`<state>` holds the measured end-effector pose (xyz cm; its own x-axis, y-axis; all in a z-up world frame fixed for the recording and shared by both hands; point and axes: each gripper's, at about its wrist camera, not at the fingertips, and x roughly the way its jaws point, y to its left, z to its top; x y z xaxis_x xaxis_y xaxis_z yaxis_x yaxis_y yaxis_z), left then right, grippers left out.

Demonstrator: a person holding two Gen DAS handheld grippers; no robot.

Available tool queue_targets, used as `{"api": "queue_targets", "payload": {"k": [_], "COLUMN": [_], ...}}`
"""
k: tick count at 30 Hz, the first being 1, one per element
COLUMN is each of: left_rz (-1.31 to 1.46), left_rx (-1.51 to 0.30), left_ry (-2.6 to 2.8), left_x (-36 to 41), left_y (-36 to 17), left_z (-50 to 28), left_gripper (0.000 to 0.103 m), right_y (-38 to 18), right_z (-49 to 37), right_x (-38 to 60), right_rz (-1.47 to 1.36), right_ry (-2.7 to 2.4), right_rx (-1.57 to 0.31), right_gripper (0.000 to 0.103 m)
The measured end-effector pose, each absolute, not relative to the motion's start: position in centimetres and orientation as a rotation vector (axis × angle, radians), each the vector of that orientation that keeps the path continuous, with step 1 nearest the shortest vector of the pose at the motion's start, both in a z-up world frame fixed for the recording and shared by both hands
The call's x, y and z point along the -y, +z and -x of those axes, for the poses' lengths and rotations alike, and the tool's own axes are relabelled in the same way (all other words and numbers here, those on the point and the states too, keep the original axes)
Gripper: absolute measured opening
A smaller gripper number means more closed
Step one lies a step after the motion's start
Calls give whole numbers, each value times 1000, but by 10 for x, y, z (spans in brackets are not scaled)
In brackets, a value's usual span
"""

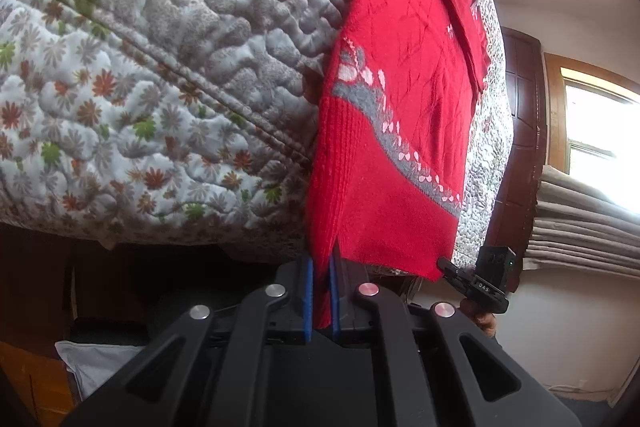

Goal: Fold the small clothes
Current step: 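Lift the hem with both grippers and fold it up toward the collar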

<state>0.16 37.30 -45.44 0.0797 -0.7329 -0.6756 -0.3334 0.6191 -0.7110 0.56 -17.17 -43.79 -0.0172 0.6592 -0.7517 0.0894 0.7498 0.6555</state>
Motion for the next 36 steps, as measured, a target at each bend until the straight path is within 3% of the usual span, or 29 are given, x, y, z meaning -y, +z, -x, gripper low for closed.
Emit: {"api": "queue_targets", "payload": {"k": [17, 36], "left_rz": [1031, 1158], "left_rx": [-1422, -1315], "left_ry": [-451, -594], "left_x": [-379, -391], "left_y": [-393, -326], "left_z": [39, -50], "left_gripper": [6, 6], "right_y": [-382, -326], "right_z": [28, -42], "right_x": [170, 164], "right_rz": [-753, -989], "right_ry": [551, 539], "right_rx": [-1470, -1291], "right_gripper": [5, 6]}}
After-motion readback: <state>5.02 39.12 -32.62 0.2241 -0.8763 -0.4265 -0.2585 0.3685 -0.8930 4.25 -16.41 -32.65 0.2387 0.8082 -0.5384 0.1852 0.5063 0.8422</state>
